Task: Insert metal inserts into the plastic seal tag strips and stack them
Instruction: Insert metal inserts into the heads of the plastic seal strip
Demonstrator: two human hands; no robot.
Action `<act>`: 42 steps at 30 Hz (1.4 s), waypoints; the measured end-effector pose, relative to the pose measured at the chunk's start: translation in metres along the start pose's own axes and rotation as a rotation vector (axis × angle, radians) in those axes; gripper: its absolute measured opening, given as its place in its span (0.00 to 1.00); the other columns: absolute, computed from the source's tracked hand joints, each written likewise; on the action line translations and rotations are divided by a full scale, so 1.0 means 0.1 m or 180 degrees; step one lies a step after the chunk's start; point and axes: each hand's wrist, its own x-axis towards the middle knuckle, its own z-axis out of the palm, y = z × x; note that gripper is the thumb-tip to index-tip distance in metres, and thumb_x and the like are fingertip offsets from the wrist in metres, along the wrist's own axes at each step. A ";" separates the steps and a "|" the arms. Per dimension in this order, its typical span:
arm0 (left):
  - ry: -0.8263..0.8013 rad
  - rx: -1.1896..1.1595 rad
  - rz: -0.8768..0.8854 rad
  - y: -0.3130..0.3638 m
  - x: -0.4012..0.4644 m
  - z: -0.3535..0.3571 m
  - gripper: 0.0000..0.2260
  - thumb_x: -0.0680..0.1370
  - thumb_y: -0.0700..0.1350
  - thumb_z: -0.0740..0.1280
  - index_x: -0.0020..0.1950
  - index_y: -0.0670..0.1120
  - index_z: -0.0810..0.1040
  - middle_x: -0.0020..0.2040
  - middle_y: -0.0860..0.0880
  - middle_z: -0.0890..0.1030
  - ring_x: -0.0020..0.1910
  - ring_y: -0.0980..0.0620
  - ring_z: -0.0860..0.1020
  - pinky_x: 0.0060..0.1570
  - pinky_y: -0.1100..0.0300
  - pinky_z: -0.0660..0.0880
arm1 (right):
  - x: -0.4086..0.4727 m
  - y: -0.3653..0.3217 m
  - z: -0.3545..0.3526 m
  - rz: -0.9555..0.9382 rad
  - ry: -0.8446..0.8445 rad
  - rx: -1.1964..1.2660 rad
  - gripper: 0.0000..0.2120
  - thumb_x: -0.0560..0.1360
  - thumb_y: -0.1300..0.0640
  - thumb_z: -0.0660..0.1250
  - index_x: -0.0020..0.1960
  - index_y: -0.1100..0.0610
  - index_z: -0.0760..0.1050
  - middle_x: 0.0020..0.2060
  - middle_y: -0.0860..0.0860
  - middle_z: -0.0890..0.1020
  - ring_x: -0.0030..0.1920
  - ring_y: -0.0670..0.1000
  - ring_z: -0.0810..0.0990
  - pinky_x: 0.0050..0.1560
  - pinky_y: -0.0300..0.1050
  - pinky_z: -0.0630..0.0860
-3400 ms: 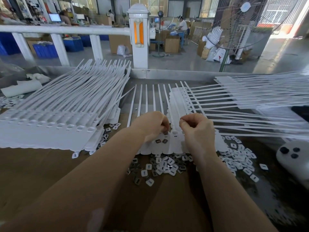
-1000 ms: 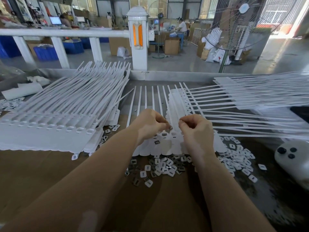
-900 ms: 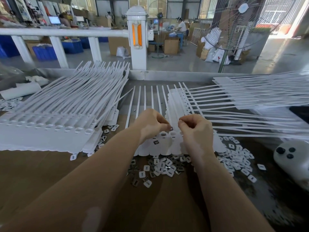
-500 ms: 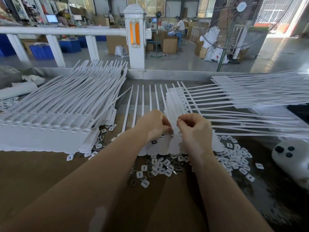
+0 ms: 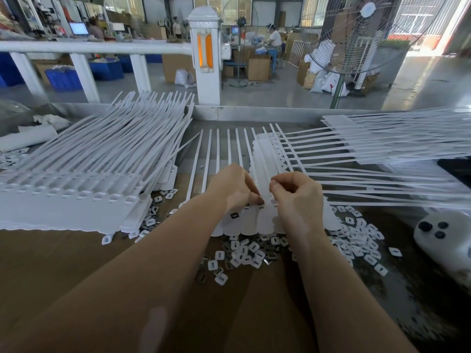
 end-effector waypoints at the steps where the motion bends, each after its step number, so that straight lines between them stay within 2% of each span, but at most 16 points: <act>1: -0.0009 -0.0052 -0.0009 -0.01 0.00 0.00 0.06 0.69 0.43 0.75 0.44 0.44 0.84 0.40 0.49 0.83 0.40 0.53 0.79 0.42 0.61 0.75 | 0.00 0.00 0.00 0.0005 0.0002 0.0008 0.04 0.74 0.60 0.67 0.44 0.53 0.78 0.41 0.52 0.80 0.44 0.50 0.79 0.45 0.44 0.77; 6: -0.0022 -0.0341 -0.0101 -0.05 -0.02 -0.04 0.01 0.73 0.42 0.71 0.44 0.46 0.82 0.42 0.51 0.81 0.41 0.56 0.77 0.38 0.63 0.72 | -0.01 -0.01 -0.01 0.0035 0.0005 0.0042 0.05 0.74 0.60 0.67 0.42 0.52 0.77 0.40 0.51 0.81 0.43 0.50 0.79 0.47 0.49 0.79; 11: -0.0232 -0.0244 0.0022 -0.05 -0.06 -0.05 0.05 0.75 0.39 0.68 0.42 0.48 0.82 0.42 0.52 0.81 0.43 0.55 0.78 0.41 0.64 0.73 | -0.02 -0.02 -0.01 -0.0004 -0.0003 -0.0011 0.05 0.74 0.60 0.67 0.43 0.52 0.77 0.41 0.52 0.80 0.44 0.50 0.79 0.48 0.49 0.78; 14: -0.0320 -0.0182 0.0089 -0.04 -0.07 -0.07 0.06 0.75 0.39 0.68 0.43 0.48 0.83 0.45 0.51 0.82 0.48 0.54 0.79 0.49 0.61 0.75 | -0.01 -0.01 -0.01 -0.0011 -0.0011 -0.0031 0.04 0.74 0.60 0.67 0.43 0.52 0.77 0.41 0.52 0.80 0.44 0.50 0.79 0.48 0.48 0.78; 16: -0.0368 -0.0171 0.0114 -0.03 -0.08 -0.07 0.06 0.75 0.38 0.68 0.43 0.48 0.83 0.45 0.50 0.83 0.48 0.54 0.79 0.51 0.61 0.76 | -0.01 -0.01 -0.01 -0.0011 -0.0015 -0.0026 0.05 0.74 0.61 0.67 0.43 0.52 0.77 0.41 0.52 0.80 0.44 0.51 0.79 0.48 0.47 0.78; 19: -0.0163 -0.0180 0.0152 -0.05 -0.10 -0.10 0.05 0.75 0.38 0.68 0.44 0.47 0.82 0.44 0.51 0.82 0.43 0.57 0.78 0.39 0.67 0.72 | -0.01 -0.01 -0.02 -0.0015 -0.0019 -0.0019 0.05 0.74 0.61 0.67 0.43 0.52 0.77 0.42 0.53 0.80 0.45 0.51 0.79 0.47 0.45 0.77; 21: -0.0027 -0.0254 0.0104 -0.08 -0.11 -0.17 0.04 0.74 0.39 0.69 0.44 0.47 0.83 0.42 0.52 0.82 0.41 0.57 0.77 0.34 0.68 0.70 | -0.01 -0.01 -0.02 -0.0004 -0.0007 -0.0004 0.05 0.74 0.61 0.67 0.42 0.51 0.77 0.41 0.52 0.80 0.44 0.50 0.79 0.45 0.42 0.76; 24: -0.0145 -0.0032 0.0054 -0.12 -0.16 -0.32 0.02 0.71 0.41 0.72 0.41 0.48 0.83 0.38 0.52 0.82 0.37 0.56 0.78 0.28 0.69 0.70 | 0.00 0.00 0.00 0.0019 -0.0011 -0.0035 0.05 0.74 0.60 0.67 0.43 0.51 0.77 0.43 0.52 0.80 0.45 0.50 0.79 0.47 0.43 0.76; 28: -0.0515 0.0520 0.0054 -0.13 -0.20 -0.37 0.02 0.69 0.44 0.75 0.40 0.48 0.84 0.39 0.55 0.82 0.40 0.58 0.77 0.37 0.65 0.70 | 0.00 0.00 0.00 0.0050 -0.0014 -0.0016 0.04 0.74 0.59 0.67 0.44 0.51 0.78 0.45 0.53 0.80 0.46 0.50 0.79 0.49 0.44 0.77; 31: -0.0607 0.0817 0.0059 -0.15 -0.21 -0.33 0.03 0.68 0.45 0.76 0.39 0.49 0.84 0.41 0.55 0.81 0.43 0.57 0.78 0.46 0.61 0.73 | 0.00 0.00 -0.01 0.0034 0.0026 0.0020 0.05 0.74 0.60 0.67 0.43 0.51 0.78 0.44 0.53 0.80 0.44 0.49 0.78 0.44 0.39 0.75; 35: -0.0482 0.1061 0.0098 -0.17 -0.20 -0.29 0.05 0.68 0.46 0.75 0.41 0.48 0.84 0.47 0.53 0.83 0.43 0.55 0.77 0.48 0.60 0.73 | 0.00 -0.01 -0.02 0.0028 0.0086 0.0101 0.05 0.74 0.60 0.67 0.43 0.51 0.78 0.41 0.51 0.81 0.42 0.47 0.78 0.41 0.34 0.72; 42: -0.0457 0.1173 0.0174 -0.18 -0.22 -0.27 0.05 0.72 0.46 0.72 0.45 0.47 0.84 0.44 0.52 0.81 0.44 0.54 0.77 0.49 0.59 0.73 | 0.02 -0.02 -0.04 0.0056 0.0236 0.0195 0.05 0.74 0.61 0.67 0.43 0.52 0.78 0.41 0.51 0.81 0.40 0.46 0.78 0.36 0.30 0.71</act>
